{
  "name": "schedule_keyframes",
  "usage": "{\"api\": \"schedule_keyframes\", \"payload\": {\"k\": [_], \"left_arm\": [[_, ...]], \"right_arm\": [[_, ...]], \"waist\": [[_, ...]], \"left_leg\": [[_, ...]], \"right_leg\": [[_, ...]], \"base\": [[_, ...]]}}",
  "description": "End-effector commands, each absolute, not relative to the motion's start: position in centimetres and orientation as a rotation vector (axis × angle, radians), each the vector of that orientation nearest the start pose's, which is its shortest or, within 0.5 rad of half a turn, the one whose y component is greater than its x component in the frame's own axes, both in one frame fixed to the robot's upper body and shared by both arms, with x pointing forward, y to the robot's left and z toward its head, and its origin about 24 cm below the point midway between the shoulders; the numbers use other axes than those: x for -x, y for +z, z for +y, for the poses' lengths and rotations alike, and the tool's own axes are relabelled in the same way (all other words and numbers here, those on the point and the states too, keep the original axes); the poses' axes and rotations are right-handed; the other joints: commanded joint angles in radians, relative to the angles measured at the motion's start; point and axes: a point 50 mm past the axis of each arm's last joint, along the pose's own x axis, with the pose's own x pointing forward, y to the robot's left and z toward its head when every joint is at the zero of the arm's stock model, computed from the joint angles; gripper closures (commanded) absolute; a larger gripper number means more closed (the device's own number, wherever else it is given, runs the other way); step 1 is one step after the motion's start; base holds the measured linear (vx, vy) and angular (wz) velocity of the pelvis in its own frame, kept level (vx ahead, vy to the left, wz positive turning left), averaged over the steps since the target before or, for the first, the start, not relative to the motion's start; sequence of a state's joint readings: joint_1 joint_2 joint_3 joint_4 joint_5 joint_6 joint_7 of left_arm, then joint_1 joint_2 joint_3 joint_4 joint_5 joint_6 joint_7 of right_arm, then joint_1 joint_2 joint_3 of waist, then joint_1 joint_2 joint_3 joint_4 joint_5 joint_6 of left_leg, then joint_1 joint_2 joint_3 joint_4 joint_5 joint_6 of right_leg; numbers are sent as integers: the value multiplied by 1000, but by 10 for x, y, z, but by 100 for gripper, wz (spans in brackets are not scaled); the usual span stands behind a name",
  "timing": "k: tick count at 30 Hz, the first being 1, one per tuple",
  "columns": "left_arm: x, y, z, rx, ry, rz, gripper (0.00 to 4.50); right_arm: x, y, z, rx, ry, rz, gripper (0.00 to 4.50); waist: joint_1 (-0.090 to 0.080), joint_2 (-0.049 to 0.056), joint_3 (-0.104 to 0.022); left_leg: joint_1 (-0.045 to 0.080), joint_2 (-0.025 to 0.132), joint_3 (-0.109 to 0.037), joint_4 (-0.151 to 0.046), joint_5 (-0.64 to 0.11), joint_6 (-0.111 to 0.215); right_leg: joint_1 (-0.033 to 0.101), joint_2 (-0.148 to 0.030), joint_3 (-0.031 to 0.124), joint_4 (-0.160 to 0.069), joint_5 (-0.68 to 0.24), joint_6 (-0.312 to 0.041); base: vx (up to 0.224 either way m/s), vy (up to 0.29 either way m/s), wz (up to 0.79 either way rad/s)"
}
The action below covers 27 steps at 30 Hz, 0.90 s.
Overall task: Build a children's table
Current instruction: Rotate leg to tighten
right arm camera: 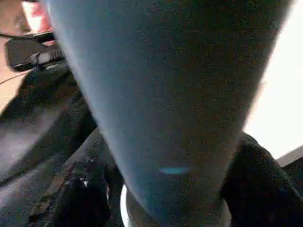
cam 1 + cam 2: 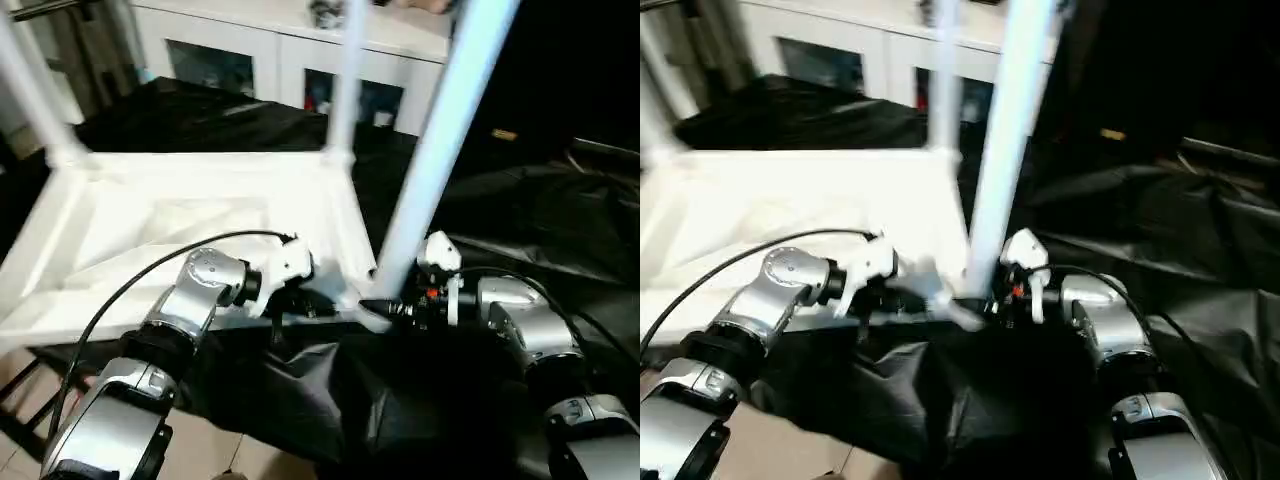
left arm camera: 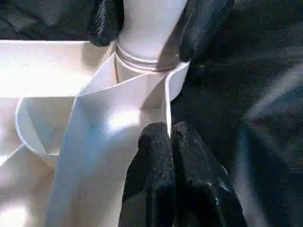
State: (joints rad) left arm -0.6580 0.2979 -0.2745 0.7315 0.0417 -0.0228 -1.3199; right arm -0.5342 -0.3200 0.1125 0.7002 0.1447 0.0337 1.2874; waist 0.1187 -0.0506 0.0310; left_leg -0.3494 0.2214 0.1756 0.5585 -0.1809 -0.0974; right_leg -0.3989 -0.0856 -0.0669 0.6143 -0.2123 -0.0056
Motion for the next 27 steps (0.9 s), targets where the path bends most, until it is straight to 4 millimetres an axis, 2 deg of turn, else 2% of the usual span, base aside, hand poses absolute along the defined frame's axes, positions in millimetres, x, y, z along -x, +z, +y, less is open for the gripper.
{"api": "schedule_keyframes", "payload": {"k": [1,4,11,13,15,16,17,18,20,21,22,23,24,26,27], "left_arm": [[-314,50,107,-376,-1535,400,450],[-314,50,109,-373,-1541,408,450],[-323,48,107,-378,-1417,404,450],[-328,49,104,-376,-1351,392,450],[-335,50,101,-375,-1268,379,450],[-340,51,97,-371,-1198,373,450],[-340,51,97,-371,-1198,373,450],[-344,51,94,-369,-1148,367,450],[-349,51,86,-359,-1080,352,450],[-350,51,82,-355,-1069,346,450],[-350,51,80,-354,-1066,341,450],[-349,51,77,-347,-1074,338,450],[-349,51,77,-347,-1074,338,450],[-348,51,72,-346,-1089,322,450],[-348,51,70,-348,-1097,317,450]], "right_arm": [[-297,29,-138,53,1421,411,179],[-295,29,-138,36,1441,426,201],[-290,20,-134,-5,1407,433,228],[-290,17,-132,-10,1350,432,231],[-294,11,-129,-3,1239,430,235],[-299,5,-129,0,1104,436,240],[-299,5,-129,0,1104,436,240],[-303,0,-128,-11,999,443,247],[-307,-8,-126,-43,836,459,248],[-308,-11,-124,-57,791,466,251],[-308,-12,-122,-61,773,467,251],[-309,-13,-120,-71,729,468,252],[-309,-13,-120,-71,729,468,252],[-309,-13,-114,-84,693,456,252],[-309,-13,-111,-98,674,452,197]], "waist": [[3,-3,-43],[4,-2,-43],[9,-3,-44],[11,-4,-41],[9,-4,-36],[8,-3,-33],[6,-2,-31],[3,-2,-30],[-3,3,-29],[-10,1,-28],[-13,-1,-31],[-13,4,-31],[-15,1,-31],[-17,1,-33],[-18,3,-34]], "left_leg": [[2,18,10,-53,-153,83],[2,19,9,-54,-163,58],[2,17,10,-52,-145,56],[3,16,9,-55,-168,49],[9,16,6,-63,-226,19],[9,15,5,-65,-251,6],[13,13,5,-67,-271,-2],[13,13,-2,-70,-300,-13],[18,13,-6,-76,-336,-28],[18,11,-9,-78,-358,-33],[16,11,-11,-78,-360,-29],[16,11,-12,-79,-360,-26],[16,11,-10,-79,-357,-19],[13,11,-9,-78,-345,-11],[10,10,-8,-78,-334,-9]], "right_leg": [[55,-51,39,-59,-8,-267],[54,-53,40,-60,-41,-251],[53,-52,40,-60,-31,-242],[52,-54,40,-66,-82,-230],[46,-59,42,-80,-209,-198],[42,-60,45,-87,-267,-180],[38,-61,45,-92,-309,-170],[40,-63,44,-97,-379,-146],[37,-62,43,-104,-423,-123],[36,-62,40,-108,-450,-112],[38,-62,40,-109,-450,-104],[38,-62,41,-108,-438,-105],[35,-60,43,-108,-409,-110],[37,-59,45,-103,-359,-125],[39,-57,45,-101,-327,-133]], "base": [[0,0,0],[0,0,0],[0,0,0],[0,0,0],[0,0,0],[0,0,0],[0,0,0],[0,0,0],[0,0,0],[0,0,0],[0,0,0],[0,0,0],[0,0,0],[0,0,0],[0,0,0]]}}
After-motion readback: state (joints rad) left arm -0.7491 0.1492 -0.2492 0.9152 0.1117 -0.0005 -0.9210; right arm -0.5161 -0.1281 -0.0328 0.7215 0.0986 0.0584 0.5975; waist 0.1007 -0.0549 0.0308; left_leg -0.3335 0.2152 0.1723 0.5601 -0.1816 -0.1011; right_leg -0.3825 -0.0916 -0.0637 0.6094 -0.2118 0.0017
